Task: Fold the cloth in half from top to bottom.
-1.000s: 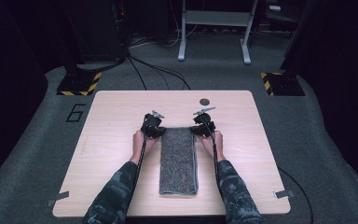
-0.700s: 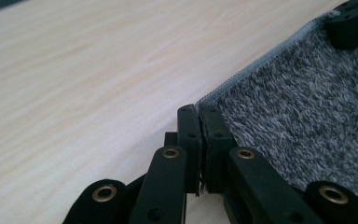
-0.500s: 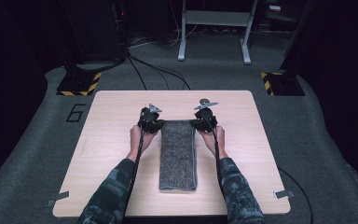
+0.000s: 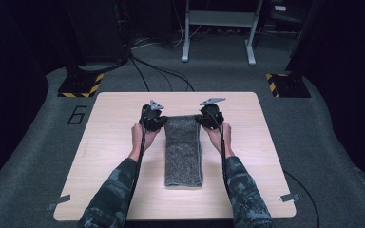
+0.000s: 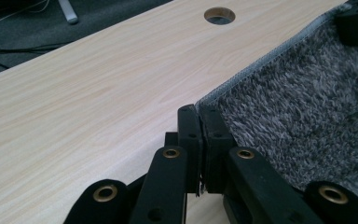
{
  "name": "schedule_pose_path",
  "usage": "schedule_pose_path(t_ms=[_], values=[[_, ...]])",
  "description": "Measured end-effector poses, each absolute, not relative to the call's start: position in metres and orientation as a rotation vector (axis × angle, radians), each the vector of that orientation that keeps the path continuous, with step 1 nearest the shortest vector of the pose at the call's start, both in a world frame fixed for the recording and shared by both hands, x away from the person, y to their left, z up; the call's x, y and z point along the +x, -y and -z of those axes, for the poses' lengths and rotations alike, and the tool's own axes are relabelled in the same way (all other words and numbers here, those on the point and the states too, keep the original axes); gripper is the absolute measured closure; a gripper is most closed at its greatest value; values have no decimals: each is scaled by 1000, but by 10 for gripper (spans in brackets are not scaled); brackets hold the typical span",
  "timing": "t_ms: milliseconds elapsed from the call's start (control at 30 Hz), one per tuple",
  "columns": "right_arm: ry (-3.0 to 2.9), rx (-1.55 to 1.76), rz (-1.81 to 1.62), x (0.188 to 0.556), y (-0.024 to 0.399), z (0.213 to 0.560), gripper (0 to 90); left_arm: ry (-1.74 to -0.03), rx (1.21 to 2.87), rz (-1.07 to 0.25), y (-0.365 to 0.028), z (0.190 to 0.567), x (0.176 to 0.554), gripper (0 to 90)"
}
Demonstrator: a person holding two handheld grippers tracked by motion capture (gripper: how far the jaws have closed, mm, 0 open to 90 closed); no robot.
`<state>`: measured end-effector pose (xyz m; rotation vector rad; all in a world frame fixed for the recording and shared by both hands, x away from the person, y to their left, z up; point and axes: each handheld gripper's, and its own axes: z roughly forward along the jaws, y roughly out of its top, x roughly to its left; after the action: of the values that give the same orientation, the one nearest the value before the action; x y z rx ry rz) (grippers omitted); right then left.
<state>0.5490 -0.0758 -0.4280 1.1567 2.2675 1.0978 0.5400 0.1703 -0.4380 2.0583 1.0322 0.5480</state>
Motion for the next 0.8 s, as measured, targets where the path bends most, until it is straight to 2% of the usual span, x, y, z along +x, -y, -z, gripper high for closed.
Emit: schedule_pose_path(t_ms=[567,800], values=[[-2226,1091,-1142,545,76,402,882,-988,1976,-612,-174,411,536,882],[-2227,1045,-1176,528,80,399,880,-951,1976,-591,-176,410,519,882]])
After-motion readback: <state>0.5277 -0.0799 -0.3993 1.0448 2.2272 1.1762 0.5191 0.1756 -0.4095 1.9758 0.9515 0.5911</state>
